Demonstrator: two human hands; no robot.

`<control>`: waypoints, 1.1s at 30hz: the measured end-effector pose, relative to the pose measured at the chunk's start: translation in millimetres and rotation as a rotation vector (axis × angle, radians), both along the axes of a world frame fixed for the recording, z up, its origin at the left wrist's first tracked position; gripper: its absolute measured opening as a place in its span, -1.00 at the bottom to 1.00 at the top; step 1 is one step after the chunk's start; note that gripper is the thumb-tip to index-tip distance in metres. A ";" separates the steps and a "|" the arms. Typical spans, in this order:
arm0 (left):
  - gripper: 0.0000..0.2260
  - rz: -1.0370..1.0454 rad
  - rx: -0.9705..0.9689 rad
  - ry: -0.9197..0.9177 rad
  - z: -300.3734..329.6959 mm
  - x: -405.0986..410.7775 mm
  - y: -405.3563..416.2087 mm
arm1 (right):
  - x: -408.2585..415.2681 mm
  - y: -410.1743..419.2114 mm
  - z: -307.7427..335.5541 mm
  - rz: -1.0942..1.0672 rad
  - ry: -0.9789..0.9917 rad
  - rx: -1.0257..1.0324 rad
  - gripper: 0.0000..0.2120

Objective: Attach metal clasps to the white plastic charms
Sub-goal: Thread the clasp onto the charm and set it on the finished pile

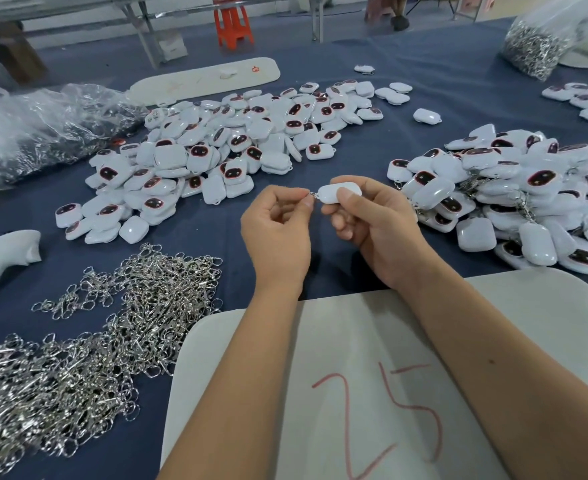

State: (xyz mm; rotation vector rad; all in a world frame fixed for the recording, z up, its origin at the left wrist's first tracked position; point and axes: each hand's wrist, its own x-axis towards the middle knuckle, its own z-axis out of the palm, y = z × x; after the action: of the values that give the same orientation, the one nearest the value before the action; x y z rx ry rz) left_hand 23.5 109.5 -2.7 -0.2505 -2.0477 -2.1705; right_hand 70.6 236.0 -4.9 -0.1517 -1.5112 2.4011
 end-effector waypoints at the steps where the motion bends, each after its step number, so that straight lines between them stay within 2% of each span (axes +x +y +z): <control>1: -0.83 0.020 -0.106 0.089 0.4 -0.2 -1.3 | -0.1 0.1 -0.2 -0.009 -0.008 -0.001 -0.88; 4: -0.87 0.023 -0.382 0.322 2.1 -0.3 -6.7 | 0.1 -0.3 -1.5 -0.032 -0.026 0.033 -0.88; 7: -0.86 0.026 -0.679 0.484 3.3 -0.3 -7.6 | 0.2 -2.9 -3.2 -0.075 -0.045 0.154 -0.90; 10: -0.84 0.031 -0.833 0.523 4.4 0.6 -5.7 | -0.3 -6.4 -5.7 -0.148 -0.063 0.286 -0.88; 12: -0.84 0.017 -0.694 0.416 3.2 2.3 -6.0 | -0.4 -6.8 -5.8 -0.155 -0.057 0.290 -0.86; 15: -0.88 -0.036 -0.200 0.004 2.4 2.3 -5.5 | -0.2 -2.9 -2.4 -0.061 -0.019 0.141 -0.82; 17: -0.87 -0.194 0.105 -0.272 3.0 0.6 -4.0 | 0.4 0.0 0.4 0.005 0.004 0.022 -0.81; 18: -0.87 -0.274 0.202 -0.353 3.7 -0.4 -3.2 | 0.6 1.4 1.4 0.025 0.012 -0.026 -0.81; 22: -0.88 -0.368 0.306 -0.440 5.5 0.1 -0.5 | 0.4 4.1 2.6 0.049 0.014 -0.118 -0.80; 24: -0.89 -0.286 0.163 -0.364 5.8 1.7 -0.1 | -0.1 2.3 2.1 0.027 -0.011 -0.101 -0.82; 27: -0.89 -0.055 -0.425 0.060 4.4 -1.5 -5.1 | 0.0 -2.4 -0.3 -0.031 -0.060 -0.009 -0.81; 29: -0.88 0.010 -0.682 0.300 4.9 -0.8 -7.8 | -0.1 -4.2 -1.8 -0.063 -0.079 0.081 -0.80; 31: -0.88 0.020 -0.834 0.401 4.2 -1.4 -6.3 | 0.0 -5.4 -3.2 -0.107 -0.084 0.216 -0.83; 33: -0.88 0.016 -0.985 0.423 4.5 -1.8 -4.3 | -0.1 -7.7 -5.0 -0.135 -0.089 0.398 -0.85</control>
State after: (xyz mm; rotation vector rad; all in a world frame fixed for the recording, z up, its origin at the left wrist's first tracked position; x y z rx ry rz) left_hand 21.7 105.2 1.8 -0.7019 -2.5934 -0.8081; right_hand 70.5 228.3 -9.9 -0.2649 -1.9172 1.9683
